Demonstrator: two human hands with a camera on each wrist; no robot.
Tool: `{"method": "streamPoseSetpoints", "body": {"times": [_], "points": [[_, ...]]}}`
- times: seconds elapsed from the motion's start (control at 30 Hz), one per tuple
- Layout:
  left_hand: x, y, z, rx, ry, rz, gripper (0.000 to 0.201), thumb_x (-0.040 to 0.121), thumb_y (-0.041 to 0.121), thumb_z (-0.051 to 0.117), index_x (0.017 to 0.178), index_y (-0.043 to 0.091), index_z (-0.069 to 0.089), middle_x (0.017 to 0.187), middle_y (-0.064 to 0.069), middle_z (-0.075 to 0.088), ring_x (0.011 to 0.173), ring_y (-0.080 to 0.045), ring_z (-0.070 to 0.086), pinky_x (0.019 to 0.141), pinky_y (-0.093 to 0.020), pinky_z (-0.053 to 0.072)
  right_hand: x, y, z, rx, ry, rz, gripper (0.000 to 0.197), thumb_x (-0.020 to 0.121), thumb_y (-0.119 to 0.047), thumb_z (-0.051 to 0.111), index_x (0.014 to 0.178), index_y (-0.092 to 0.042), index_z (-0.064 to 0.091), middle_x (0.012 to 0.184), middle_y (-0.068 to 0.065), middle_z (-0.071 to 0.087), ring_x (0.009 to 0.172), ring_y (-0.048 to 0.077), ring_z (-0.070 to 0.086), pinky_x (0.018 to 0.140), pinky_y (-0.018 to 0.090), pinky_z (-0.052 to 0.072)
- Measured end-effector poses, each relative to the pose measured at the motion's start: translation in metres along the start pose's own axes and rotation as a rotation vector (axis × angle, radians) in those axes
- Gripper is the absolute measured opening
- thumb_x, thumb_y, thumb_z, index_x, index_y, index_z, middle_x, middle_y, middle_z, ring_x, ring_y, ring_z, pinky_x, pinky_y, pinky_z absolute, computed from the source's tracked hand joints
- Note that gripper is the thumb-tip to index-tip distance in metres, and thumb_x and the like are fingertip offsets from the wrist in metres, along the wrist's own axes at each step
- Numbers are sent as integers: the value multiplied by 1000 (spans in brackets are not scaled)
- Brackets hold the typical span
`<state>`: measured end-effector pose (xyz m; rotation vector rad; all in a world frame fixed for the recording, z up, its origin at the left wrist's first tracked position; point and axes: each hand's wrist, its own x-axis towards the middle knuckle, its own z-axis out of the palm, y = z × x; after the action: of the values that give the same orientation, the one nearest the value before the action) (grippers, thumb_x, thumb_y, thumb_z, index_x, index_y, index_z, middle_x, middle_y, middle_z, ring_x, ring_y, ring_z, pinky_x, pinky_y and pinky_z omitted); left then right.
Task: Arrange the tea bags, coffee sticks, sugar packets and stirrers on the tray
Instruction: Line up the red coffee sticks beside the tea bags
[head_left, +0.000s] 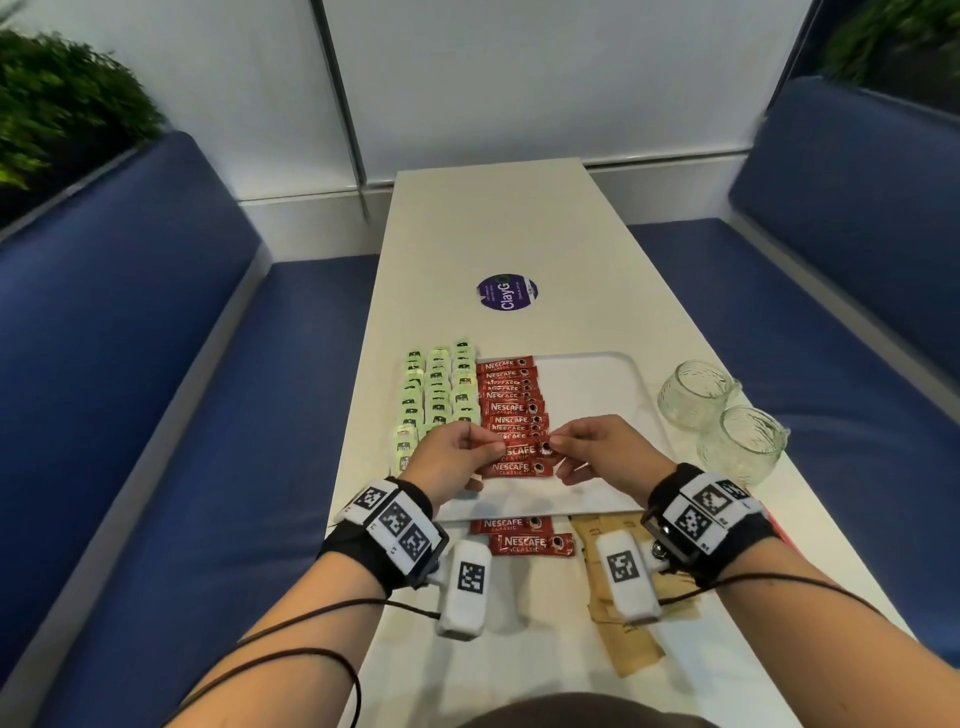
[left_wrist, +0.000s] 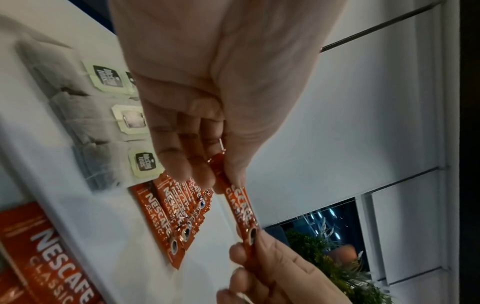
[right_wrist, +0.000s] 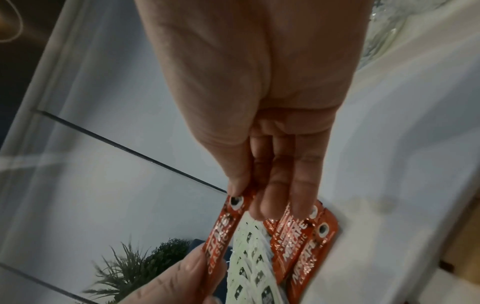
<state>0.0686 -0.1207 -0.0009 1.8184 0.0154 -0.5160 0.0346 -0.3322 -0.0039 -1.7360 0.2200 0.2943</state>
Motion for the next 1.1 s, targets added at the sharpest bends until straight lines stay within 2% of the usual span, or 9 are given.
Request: {"method": "streamPoseSetpoints", "body": {"times": [0.07,0.13,0.2,0.27,0.5,0.63,0.8,0.93,1.1], "points": [[3,-3,-2,35,31,-17,4,89,12,71,91,13,68,80,-3,69,70,-16,63,76,-45,61,-1,11,-1,-130,38,1,15,92,-16,64,97,-5,73,85,5,72,73,11,62,74,29,55],[5,-7,-4,71,71,-37,4,90,10,69,89,12,66,86,-10,70,70,-19,62,64,-35,61,-2,21,0,-209,64,15,14,90,-20,67,93,-10,76,85,5,73,77,12,62,75,27,53],[5,-10,-4,108,68,-31,6,90,9,68,87,13,65,89,-13,71,67,-20,63,53,-25,53,-2,27,5,-130,72,51,15,91,-19,66,93,-7,75,83,8,72,74,16,61,74,30,52],[5,-13,-1,116,53,-19,6,90,9,68,88,13,65,83,-10,70,63,-18,63,52,-23,50,-1,26,11,-44,84,74,17,89,-21,68,96,-5,72,83,8,71,69,16,62,72,32,53],[7,-20,3,104,2,-8,3,89,14,71,89,15,68,76,-2,68,63,-14,60,57,-26,49,4,27,11,-56,75,101,14,86,-11,71,93,1,70,73,7,69,61,12,61,63,25,57],[14,-24,-4,77,63,-27,5,92,11,64,89,14,68,91,-4,72,71,-19,67,66,-32,58,2,36,7,-149,52,216,7,87,-9,71,85,-3,71,66,7,65,53,11,56,56,23,51],[18,-20,-6,-11,79,-46,8,94,6,59,92,9,66,94,-8,70,75,-20,66,55,-22,52,16,36,13,-249,133,280,25,82,-12,75,98,-7,56,75,11,68,55,16,56,47,25,45],[20,-21,-6,-12,54,-47,6,95,10,60,95,9,66,92,-5,69,74,-16,65,53,-19,50,24,34,17,-306,186,258,33,81,-14,77,100,-9,50,79,12,68,58,17,56,54,28,47],[19,-23,-9,-8,63,-35,5,92,6,63,92,10,66,93,-9,69,78,-21,67,62,-29,58,30,32,19,-368,161,235,33,81,-22,77,97,-11,51,83,15,73,59,19,58,62,35,52]]}}
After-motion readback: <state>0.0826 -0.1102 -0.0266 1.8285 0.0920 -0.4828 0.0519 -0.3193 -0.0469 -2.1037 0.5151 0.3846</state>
